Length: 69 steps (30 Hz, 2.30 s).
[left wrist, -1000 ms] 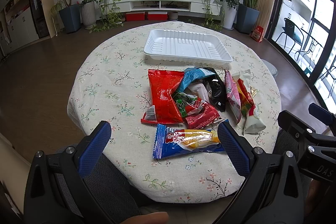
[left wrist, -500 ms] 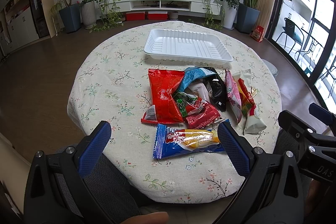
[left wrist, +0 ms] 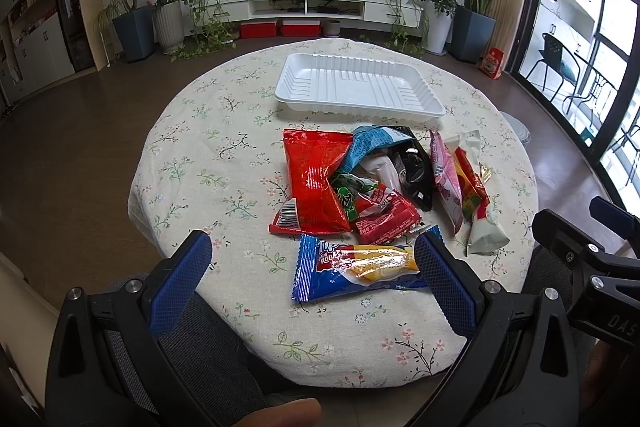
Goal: Organize snacks
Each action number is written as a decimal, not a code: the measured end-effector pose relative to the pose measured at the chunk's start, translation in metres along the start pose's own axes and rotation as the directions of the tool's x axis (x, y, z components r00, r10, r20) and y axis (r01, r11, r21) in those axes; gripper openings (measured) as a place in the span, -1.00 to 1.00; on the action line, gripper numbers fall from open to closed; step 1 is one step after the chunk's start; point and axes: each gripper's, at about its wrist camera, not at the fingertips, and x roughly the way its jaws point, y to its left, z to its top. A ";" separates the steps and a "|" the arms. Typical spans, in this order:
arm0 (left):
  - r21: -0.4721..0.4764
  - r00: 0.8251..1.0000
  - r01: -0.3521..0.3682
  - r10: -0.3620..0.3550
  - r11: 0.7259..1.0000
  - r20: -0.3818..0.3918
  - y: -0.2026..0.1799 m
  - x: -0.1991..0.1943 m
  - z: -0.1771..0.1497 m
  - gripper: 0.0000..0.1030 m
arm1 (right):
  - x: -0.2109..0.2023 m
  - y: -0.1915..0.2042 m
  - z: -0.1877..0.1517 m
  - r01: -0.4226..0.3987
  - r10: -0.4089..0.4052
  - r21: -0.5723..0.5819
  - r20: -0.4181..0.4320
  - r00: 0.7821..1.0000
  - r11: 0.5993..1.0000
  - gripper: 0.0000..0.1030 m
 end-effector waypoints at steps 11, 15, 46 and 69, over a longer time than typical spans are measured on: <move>0.008 1.000 -0.001 0.001 1.000 -0.010 0.006 0.009 -0.008 0.99 | 0.008 -0.002 -0.006 -0.005 0.005 0.011 -0.005 1.000 1.000 1.00; -0.058 0.980 0.199 -0.199 0.978 0.003 0.028 0.017 -0.019 0.99 | 0.012 -0.012 -0.008 -0.033 0.033 0.050 -0.001 0.999 0.998 1.00; 0.802 0.890 0.454 -0.241 0.388 -0.387 -0.062 0.088 -0.032 -0.02 | 0.094 -0.076 0.006 -0.236 0.259 0.177 -0.120 0.958 0.955 0.89; 0.529 0.811 0.541 -0.238 0.654 -0.535 -0.063 0.118 -0.025 -0.50 | 0.112 -0.068 0.025 -0.231 0.245 0.102 -0.162 0.956 0.968 0.35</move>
